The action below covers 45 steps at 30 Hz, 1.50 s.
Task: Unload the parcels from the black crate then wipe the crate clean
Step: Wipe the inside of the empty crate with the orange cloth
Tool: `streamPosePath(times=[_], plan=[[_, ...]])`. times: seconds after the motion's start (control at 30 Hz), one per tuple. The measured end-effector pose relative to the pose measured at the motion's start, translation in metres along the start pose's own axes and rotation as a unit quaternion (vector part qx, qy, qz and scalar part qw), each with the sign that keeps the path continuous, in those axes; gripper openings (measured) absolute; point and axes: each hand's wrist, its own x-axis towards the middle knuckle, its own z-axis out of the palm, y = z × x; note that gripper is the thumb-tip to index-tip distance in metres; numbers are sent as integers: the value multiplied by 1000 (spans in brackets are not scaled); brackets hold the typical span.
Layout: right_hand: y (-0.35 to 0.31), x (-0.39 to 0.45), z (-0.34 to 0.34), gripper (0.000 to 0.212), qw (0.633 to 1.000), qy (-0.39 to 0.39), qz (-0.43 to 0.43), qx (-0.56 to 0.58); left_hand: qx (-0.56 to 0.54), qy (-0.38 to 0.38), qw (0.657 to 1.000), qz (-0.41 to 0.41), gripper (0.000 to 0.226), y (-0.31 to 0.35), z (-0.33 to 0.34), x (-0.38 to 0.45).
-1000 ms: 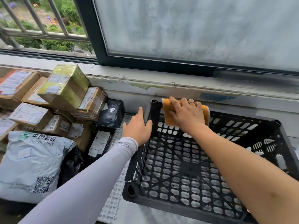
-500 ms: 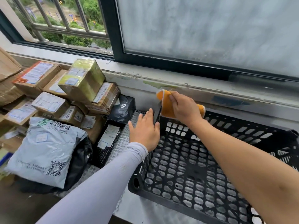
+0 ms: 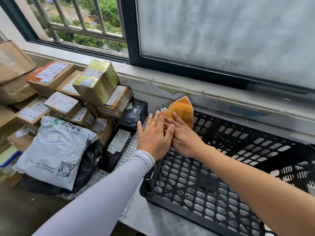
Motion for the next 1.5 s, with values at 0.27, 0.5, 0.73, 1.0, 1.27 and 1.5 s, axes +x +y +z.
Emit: streamPosePath(times=[0.27, 0.5, 0.73, 1.0, 1.27, 1.5], plan=[[-59, -49, -1, 62, 997, -42, -3, 64, 7, -58, 996, 62, 87, -26, -7, -37], [-75, -64, -3, 64, 998, -53, -28, 27, -35, -63, 994, 84, 81, -30, -7, -66], [-42, -41, 1, 70, 995, -51, -47, -76, -8, -32, 998, 49, 88, -27, -2, -93], [2, -2, -24, 75, 997, -13, 47, -61, -83, 59, 994, -29, 89, -36, 15, -126], [-31, -15, -6, 74, 999, -11, 41, -19, -48, 70, 994, -70, 103, -32, 18, -135], [-79, -51, 9, 77, 999, -40, -15, -32, 42, 98, 993, -52, 97, -29, 14, -136]])
